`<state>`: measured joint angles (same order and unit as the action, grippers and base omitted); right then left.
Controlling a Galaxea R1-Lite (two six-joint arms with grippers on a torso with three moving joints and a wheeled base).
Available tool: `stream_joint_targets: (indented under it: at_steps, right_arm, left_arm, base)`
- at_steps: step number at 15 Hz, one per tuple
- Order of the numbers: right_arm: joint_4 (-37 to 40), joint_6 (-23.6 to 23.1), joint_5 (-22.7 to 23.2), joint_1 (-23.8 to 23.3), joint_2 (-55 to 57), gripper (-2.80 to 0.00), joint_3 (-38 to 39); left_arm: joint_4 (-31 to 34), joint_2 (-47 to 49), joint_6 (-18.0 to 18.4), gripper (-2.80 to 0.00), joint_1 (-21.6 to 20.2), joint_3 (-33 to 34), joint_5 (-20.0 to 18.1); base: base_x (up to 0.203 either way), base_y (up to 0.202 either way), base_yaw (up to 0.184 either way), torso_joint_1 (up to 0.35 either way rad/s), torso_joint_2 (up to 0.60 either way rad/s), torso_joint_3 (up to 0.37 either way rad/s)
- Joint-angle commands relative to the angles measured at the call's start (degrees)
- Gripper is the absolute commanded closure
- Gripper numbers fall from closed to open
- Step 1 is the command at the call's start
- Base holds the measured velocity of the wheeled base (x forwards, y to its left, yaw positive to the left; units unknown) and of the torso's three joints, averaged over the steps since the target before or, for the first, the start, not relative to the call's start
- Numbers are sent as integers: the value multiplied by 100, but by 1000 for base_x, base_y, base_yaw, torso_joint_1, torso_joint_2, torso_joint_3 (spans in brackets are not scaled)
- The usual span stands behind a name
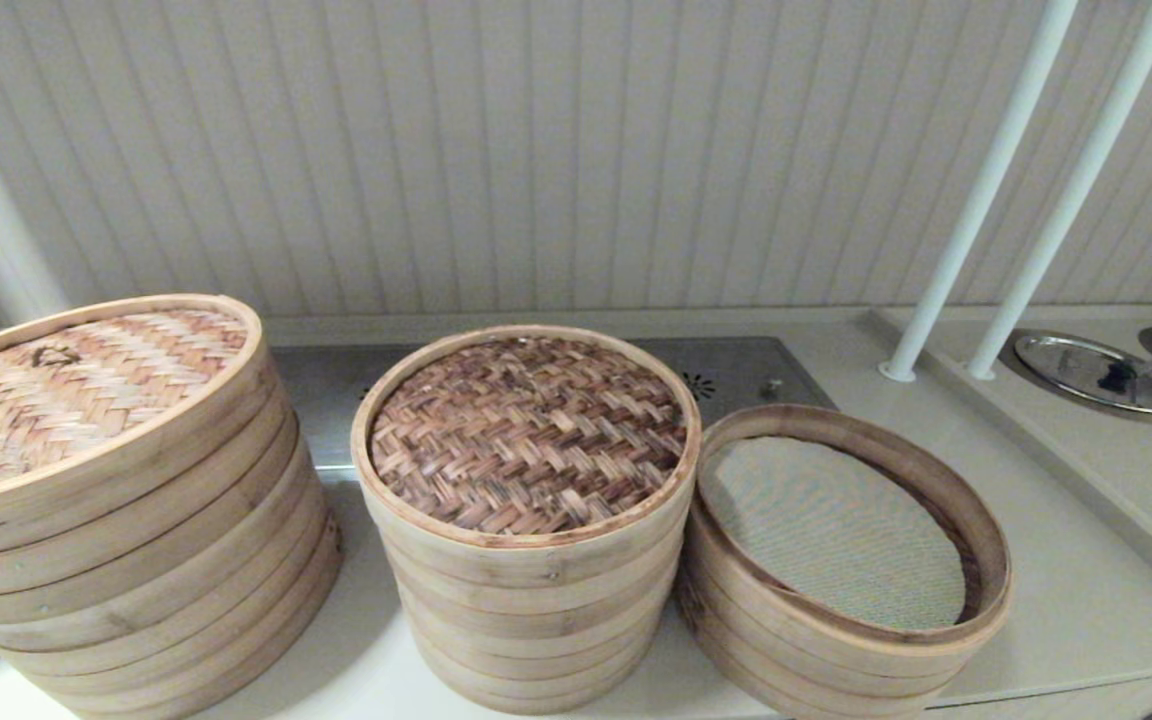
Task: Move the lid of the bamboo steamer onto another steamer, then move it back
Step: Pick up the steamer
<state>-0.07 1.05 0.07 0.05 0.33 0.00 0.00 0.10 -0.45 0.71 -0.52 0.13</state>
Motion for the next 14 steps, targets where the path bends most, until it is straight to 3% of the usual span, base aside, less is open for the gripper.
stream_joint_targets:
  at_steps: [1,10,14]
  right_arm:
    - [-1,1,1,4,11,0,0]
    - [188,-175,22,13,100,0,-107]
    - [190,-228,201,13,896,0,-921]
  left_arm:
    - [0,-1,-7,0,0,0,-4]
    - [0,-1,1,0,0,0,4]
    - [0,-1,-7,0,0,0,4]
  base:
    - [0,0,0,0,0,0]
    - [0,0,0,0,0,0]
    - [0,0,0,0,0,0]
